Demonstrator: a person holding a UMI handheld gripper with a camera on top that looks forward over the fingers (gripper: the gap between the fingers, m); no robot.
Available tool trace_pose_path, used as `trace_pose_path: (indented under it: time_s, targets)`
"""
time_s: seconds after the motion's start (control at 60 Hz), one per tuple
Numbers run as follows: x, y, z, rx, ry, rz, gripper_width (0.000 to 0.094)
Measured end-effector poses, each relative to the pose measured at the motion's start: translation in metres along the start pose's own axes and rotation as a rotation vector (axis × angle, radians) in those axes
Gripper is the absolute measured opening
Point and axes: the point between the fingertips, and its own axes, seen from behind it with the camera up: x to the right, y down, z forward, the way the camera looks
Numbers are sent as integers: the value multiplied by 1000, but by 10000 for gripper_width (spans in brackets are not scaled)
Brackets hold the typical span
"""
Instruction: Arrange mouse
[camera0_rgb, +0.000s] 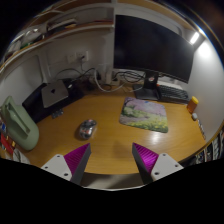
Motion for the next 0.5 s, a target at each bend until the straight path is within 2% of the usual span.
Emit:
trace_pose_path:
  time_s: [0.233,0.5]
  targets:
    - [-67,10,22,-14,-39,-18,860]
    - [-100,21,41,-23,-49,-13,861]
